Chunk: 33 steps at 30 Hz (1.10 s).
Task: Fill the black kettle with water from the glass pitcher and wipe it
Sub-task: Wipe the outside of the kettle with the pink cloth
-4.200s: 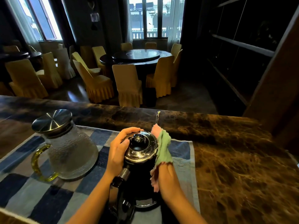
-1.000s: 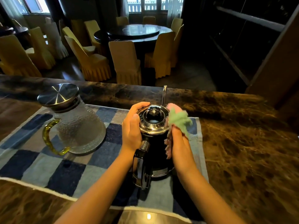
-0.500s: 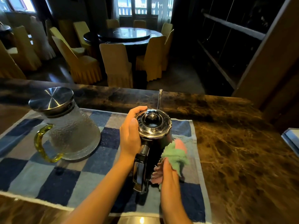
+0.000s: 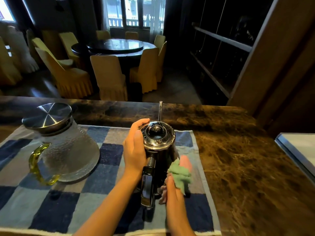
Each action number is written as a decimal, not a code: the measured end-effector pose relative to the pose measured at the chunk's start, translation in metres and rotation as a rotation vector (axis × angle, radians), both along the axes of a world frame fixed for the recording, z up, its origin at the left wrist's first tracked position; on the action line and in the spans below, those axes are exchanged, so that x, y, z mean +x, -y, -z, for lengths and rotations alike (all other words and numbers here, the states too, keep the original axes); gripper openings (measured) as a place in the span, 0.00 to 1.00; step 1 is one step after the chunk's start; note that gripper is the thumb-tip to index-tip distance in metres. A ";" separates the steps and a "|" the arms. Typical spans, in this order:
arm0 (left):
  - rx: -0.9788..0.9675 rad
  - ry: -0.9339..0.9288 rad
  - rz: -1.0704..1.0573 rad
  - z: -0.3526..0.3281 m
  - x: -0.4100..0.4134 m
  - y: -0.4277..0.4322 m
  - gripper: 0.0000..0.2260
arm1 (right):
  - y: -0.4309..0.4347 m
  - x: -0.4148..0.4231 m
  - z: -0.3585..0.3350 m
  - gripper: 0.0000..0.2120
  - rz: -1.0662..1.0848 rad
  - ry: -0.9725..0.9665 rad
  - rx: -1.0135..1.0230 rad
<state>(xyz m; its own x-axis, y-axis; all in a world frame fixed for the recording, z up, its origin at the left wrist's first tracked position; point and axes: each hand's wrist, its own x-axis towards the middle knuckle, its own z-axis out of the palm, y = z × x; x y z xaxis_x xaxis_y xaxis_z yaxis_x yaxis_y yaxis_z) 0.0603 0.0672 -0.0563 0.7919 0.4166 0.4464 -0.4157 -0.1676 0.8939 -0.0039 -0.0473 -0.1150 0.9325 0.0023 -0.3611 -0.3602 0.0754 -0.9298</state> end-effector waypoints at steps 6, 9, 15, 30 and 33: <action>-0.004 -0.003 -0.010 0.003 0.002 -0.003 0.16 | -0.012 0.002 -0.050 0.33 -0.129 0.313 0.089; 0.007 0.017 -0.004 0.002 0.001 -0.001 0.16 | -0.007 0.032 -0.052 0.18 -0.022 0.368 0.014; 0.004 -0.015 -0.014 0.002 0.001 -0.003 0.19 | -0.008 -0.004 -0.009 0.27 0.018 0.106 -0.062; 0.009 -0.113 0.211 -0.003 -0.003 -0.015 0.15 | -0.021 -0.051 -0.022 0.13 -0.005 0.085 0.034; 0.049 -0.170 0.270 -0.005 -0.014 -0.027 0.13 | 0.001 -0.041 -0.035 0.22 -0.011 0.139 0.026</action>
<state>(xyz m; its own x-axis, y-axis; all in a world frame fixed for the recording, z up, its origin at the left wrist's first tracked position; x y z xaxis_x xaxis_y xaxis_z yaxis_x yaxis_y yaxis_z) 0.0462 0.0944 -0.0518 0.9359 0.1624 0.3126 -0.2964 -0.1163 0.9479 -0.0449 -0.0481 -0.0804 0.9734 0.0208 -0.2280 -0.2290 0.0966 -0.9686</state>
